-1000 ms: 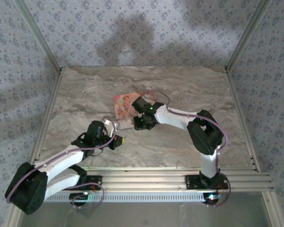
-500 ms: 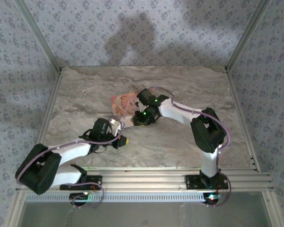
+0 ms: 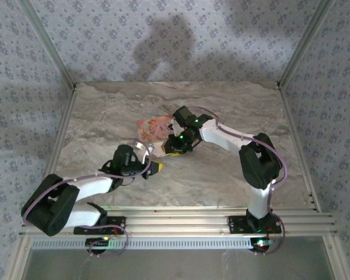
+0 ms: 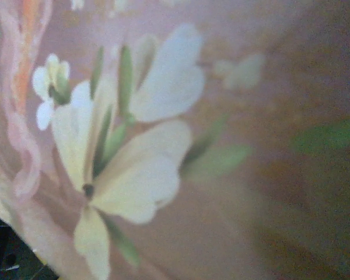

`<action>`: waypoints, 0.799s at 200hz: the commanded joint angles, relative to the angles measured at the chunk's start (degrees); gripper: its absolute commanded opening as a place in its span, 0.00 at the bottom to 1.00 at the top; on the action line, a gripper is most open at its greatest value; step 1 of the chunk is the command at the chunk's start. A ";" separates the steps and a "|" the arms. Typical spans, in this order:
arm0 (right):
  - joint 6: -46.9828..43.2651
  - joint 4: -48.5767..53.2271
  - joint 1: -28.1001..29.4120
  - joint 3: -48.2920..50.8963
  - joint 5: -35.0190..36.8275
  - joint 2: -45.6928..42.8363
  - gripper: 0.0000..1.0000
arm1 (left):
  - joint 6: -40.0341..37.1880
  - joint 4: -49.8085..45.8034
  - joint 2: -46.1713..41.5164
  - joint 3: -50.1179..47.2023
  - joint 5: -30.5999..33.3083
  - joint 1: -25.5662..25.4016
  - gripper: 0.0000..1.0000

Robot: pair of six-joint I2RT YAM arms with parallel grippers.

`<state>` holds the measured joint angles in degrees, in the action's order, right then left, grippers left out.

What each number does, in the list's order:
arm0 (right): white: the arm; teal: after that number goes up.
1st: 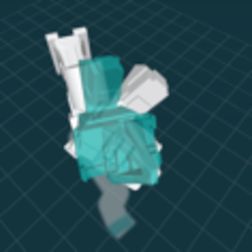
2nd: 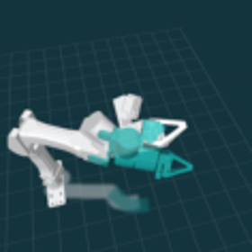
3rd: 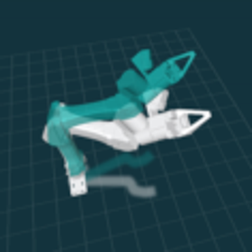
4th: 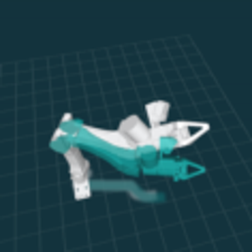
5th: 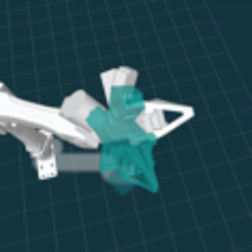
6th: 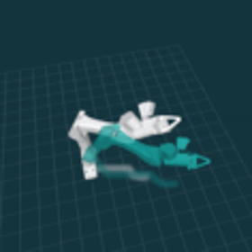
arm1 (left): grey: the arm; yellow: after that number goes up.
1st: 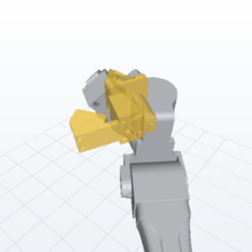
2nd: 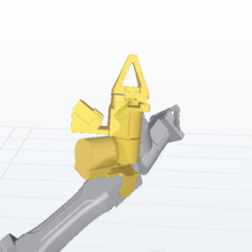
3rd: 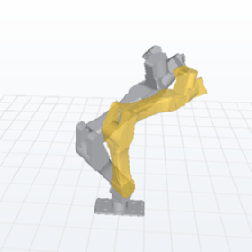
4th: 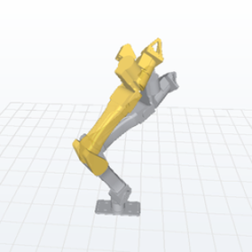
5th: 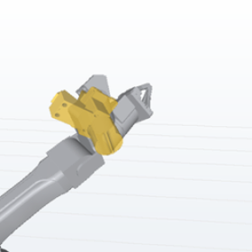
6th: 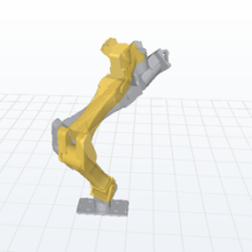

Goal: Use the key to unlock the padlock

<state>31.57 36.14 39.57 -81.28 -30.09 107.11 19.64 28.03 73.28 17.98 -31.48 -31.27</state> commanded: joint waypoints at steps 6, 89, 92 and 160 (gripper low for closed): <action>2.66 0.12 -0.66 -2.64 -5.43 -3.13 0.00 | 0.32 3.96 -3.84 -1.60 2.33 -0.31 0.00; 10.28 -3.34 -0.60 -2.59 -7.16 -3.57 0.00 | -0.57 1.12 -9.20 -1.60 5.48 -0.34 0.00; 10.66 -3.50 -0.58 -2.45 -7.18 -3.65 0.00 | -0.52 1.14 -9.31 -1.63 5.73 -0.33 0.00; 12.36 -5.48 -0.38 -2.05 -7.78 -4.45 0.00 | 1.19 2.76 -7.78 0.15 4.36 -0.39 0.00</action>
<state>42.74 32.25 39.00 -82.43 -34.54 105.38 20.10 28.88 64.73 16.56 -26.30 -31.27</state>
